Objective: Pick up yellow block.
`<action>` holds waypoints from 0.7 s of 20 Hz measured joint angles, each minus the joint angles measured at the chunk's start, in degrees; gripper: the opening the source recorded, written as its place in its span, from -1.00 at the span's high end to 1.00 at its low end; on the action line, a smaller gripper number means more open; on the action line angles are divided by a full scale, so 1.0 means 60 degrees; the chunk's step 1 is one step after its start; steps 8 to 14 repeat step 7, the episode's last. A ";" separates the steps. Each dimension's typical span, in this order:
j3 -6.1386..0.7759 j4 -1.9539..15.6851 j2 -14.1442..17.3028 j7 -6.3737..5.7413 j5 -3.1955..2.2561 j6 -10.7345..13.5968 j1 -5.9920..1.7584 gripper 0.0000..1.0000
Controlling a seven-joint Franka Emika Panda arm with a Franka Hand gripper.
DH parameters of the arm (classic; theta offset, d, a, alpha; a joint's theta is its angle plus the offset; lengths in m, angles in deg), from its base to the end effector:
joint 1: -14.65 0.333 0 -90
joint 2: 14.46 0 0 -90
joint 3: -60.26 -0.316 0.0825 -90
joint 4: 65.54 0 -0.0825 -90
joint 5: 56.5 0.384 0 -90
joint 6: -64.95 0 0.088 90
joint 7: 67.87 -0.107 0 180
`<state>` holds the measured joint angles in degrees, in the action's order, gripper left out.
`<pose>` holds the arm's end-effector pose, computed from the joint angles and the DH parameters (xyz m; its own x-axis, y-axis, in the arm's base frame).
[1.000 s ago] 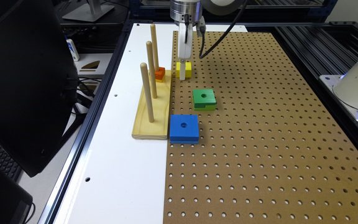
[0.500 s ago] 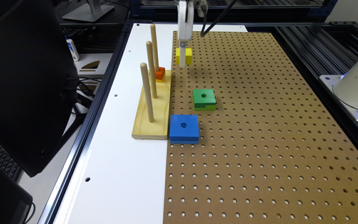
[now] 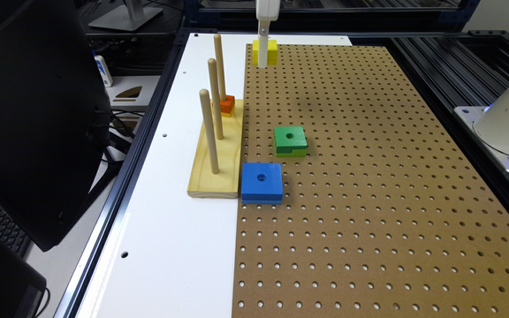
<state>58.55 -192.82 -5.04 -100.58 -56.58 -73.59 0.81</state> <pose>0.5356 -0.1152 0.3043 0.7091 -0.7047 0.0250 -0.7044 -0.7095 -0.0207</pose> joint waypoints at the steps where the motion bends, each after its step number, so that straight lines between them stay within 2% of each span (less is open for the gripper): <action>1: 0.0000 0.0017 -0.0162 0.0000 0.0000 0.0144 0.0000 1.00; 5: -0.0002 0.0017 -0.0867 0.0000 0.0000 0.0807 0.0000 1.00; 6: -0.0002 0.0016 -0.0938 0.0000 0.0000 0.0869 0.0000 1.00; 14: -0.0003 0.0013 -0.0961 0.0000 0.0000 0.0883 0.0000 1.00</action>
